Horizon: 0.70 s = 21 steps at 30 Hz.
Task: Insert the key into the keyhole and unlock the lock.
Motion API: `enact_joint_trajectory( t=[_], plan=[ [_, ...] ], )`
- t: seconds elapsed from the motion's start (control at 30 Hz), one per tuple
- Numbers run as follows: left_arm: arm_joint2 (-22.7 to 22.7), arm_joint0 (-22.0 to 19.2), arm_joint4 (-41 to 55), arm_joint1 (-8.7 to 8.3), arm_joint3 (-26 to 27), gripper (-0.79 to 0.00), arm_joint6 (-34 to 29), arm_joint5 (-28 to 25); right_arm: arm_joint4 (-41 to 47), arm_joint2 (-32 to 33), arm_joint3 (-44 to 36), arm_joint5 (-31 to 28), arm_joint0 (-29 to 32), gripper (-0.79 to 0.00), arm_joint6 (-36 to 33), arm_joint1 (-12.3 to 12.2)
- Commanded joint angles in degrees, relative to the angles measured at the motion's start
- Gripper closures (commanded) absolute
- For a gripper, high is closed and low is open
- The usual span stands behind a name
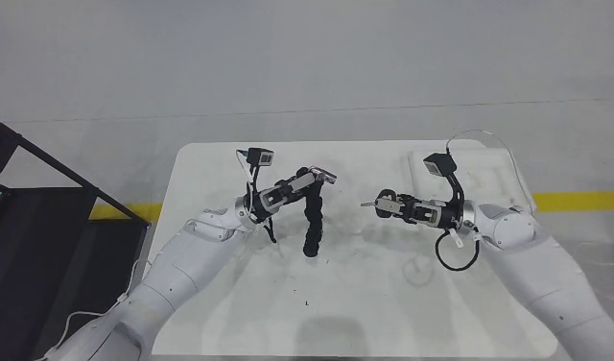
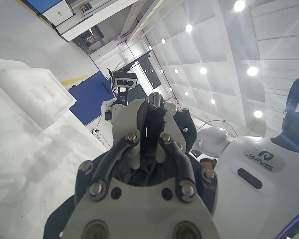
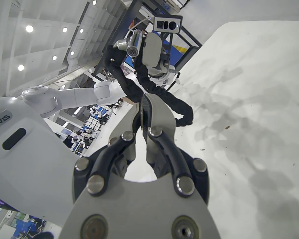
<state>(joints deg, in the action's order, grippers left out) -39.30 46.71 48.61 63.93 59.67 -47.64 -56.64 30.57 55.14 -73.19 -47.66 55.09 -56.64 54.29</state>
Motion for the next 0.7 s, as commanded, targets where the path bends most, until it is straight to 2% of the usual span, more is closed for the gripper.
enact_joint_trajectory(
  t=[0.0, 0.07, 0.13, 0.27, 0.5, 0.67],
  plan=[
    [0.0, 0.0, 0.0, -0.01, 0.01, 0.0, -0.01, 0.01, 0.09, 0.14, -0.53, 0.74, 0.32, 0.0, 1.43, 0.08],
    [0.0, 0.0, 0.0, -0.01, 0.01, 0.0, -0.01, 0.01, -0.61, 0.65, -1.64, -0.53, 1.04, 0.0, 4.94, 0.32],
    [0.0, 0.0, 0.0, -0.01, 0.01, 0.0, -0.01, 0.01, -3.58, 0.79, -1.84, -4.23, 1.79, 0.0, 9.3, 0.8],
    [0.0, 0.0, 0.0, -0.01, 0.01, 0.0, -0.01, 0.01, -8.75, 0.03, -2.21, -6.6, 2.31, 0.0, 16.55, 1.96],
    [0.0, 0.0, 0.0, -0.01, 0.01, 0.0, -0.01, 0.01, -18.07, 0.88, -3.46, -7.62, 3.88, 0.0, 28.5, 3.4],
    [0.0, 0.0, 0.0, -0.01, 0.01, 0.0, -0.01, 0.01, -30.84, 2.34, -4.66, -8.79, 5.66, 0.0, 37.49, 4.39]
  ],
)
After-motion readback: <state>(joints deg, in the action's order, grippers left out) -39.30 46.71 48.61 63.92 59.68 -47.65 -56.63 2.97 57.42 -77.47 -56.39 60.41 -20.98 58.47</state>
